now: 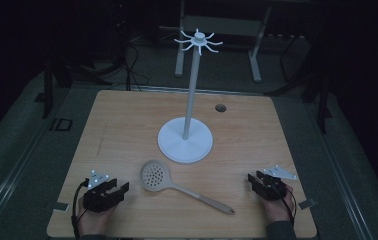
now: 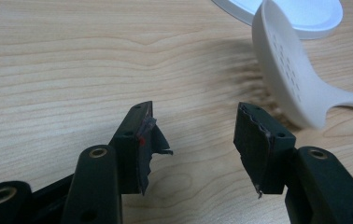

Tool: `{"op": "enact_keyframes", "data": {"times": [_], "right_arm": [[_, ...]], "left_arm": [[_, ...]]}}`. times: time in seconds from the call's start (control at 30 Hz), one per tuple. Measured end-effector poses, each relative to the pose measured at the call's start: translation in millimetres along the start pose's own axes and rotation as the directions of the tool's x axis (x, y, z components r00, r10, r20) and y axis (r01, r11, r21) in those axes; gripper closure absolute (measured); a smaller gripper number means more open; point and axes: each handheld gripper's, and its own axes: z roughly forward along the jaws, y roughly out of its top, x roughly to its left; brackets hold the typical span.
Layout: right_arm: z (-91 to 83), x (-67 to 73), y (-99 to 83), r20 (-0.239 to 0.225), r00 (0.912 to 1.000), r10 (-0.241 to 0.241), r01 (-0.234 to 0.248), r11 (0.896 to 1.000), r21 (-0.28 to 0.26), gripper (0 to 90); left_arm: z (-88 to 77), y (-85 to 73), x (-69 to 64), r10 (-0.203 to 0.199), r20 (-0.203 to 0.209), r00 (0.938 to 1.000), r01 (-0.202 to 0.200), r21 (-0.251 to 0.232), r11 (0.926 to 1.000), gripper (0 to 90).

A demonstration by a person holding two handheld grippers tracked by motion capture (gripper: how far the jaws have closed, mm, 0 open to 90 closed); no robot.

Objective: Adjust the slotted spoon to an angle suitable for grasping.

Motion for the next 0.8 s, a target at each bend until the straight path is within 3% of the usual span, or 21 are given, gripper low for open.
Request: {"op": "enact_keyframes", "data": {"times": [0.3, 0.4, 0.47, 0.57, 0.73, 0.8], "right_arm": [[-3.1, -1.6, -1.3, -0.02, 0.9997, 0.014, -0.015, 1.0, -0.006, 69.3], [-5.7, -1.2, -1.5, -0.035, 0.9993, 0.016, -0.017, 0.999, -0.033, 79.0], [-5.9, -1.4, -1.2, -0.052, 0.9985, 0.017, -0.019, 0.999, -0.033, 79.9], [-7.6, -2.7, 0.5, -0.085, 0.9964, 0.004, -0.008, 0.999, -0.045, 82.4], [-8.6, -4.9, 0.0, -0.09, 0.9959, 0.008, -0.013, 0.999, -0.045, 81.3], [-8.0, -5.6, -0.3, -0.085, 0.9963, 0.01, -0.013, 0.999, -0.039, 79.8]], "left_arm": [[-0.5, -0.3, -5.6, 0.033, -0.001, 0.9995, -0.033, -0.002, 0.9995, 48.3], [1.6, 2.5, -14.8, 0.091, 0.038, 0.9952, -0.091, 0.003, 0.9959, 48.3], [2.2, 3.6, -17.9, 0.099, 0.049, 0.9939, -0.099, -0.002, 0.9951, 48.2], [4.2, 9.2, -29.4, 0.157, 0.082, 0.9842, -0.157, -0.004, 0.9876, 48.2], [14.3, 23.8, -53.5, 0.256, 0.118, 0.9594, -0.258, 0.0, 0.9662, 50.9], [15.8, 25.8, -56.8, 0.269, 0.106, 0.9573, -0.27, -0.004, 0.9629, 50.3]]}}
